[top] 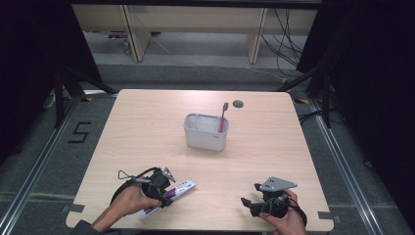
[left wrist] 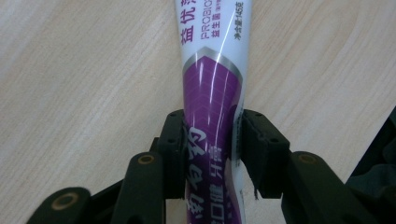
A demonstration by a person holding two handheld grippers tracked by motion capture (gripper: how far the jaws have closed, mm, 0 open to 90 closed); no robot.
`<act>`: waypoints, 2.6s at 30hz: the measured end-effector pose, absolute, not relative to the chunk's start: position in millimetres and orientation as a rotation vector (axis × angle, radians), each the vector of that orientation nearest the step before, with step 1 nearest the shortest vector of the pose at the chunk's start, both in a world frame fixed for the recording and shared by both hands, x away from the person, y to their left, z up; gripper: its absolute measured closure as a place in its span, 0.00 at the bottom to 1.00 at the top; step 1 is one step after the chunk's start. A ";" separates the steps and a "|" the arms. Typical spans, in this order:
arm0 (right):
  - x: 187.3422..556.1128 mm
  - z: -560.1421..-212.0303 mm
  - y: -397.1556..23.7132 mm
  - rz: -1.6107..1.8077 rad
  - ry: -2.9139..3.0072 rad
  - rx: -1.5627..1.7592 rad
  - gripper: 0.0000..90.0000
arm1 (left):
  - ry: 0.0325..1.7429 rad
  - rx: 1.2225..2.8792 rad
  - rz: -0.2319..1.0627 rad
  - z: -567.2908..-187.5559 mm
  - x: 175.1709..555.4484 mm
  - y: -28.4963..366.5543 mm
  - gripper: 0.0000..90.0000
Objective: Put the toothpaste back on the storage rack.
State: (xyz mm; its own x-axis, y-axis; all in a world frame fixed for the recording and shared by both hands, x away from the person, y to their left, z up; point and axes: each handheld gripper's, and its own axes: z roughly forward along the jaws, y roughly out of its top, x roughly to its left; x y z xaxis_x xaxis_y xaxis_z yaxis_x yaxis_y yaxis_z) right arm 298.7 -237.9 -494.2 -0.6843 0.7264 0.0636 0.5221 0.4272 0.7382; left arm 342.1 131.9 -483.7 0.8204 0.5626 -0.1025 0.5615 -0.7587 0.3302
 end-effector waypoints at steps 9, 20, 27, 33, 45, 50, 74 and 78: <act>298.7 -494.0 -237.9 1.117 2.428 1.088 0.31 | 0.808 2.674 0.005 -483.9 339.3 127.9 0.81; 298.9 -494.6 -237.7 1.115 2.423 1.093 0.31 | 0.776 2.682 0.029 -483.7 337.6 127.6 0.82; 299.1 -494.6 -237.9 1.114 2.425 1.090 0.31 | 0.755 2.692 0.069 -483.0 338.5 127.1 0.82; 298.2 -494.4 -237.4 1.118 2.426 1.121 0.31 | 0.755 2.678 0.097 -481.4 340.5 130.6 0.83; 299.4 -494.1 -239.1 1.108 2.415 1.093 0.31 | 0.759 2.539 0.179 -458.3 351.7 140.1 0.83; 298.3 -494.1 -238.2 1.117 2.419 1.121 0.31 | 0.767 2.482 0.207 -451.2 358.2 142.9 0.83; 299.2 -494.2 -239.8 1.115 2.410 1.117 0.31 | 0.838 2.074 0.376 -413.3 385.7 152.1 0.83; 299.4 -494.4 -239.8 1.113 2.412 1.115 0.31 | 0.847 2.006 0.414 -407.4 391.4 147.8 0.83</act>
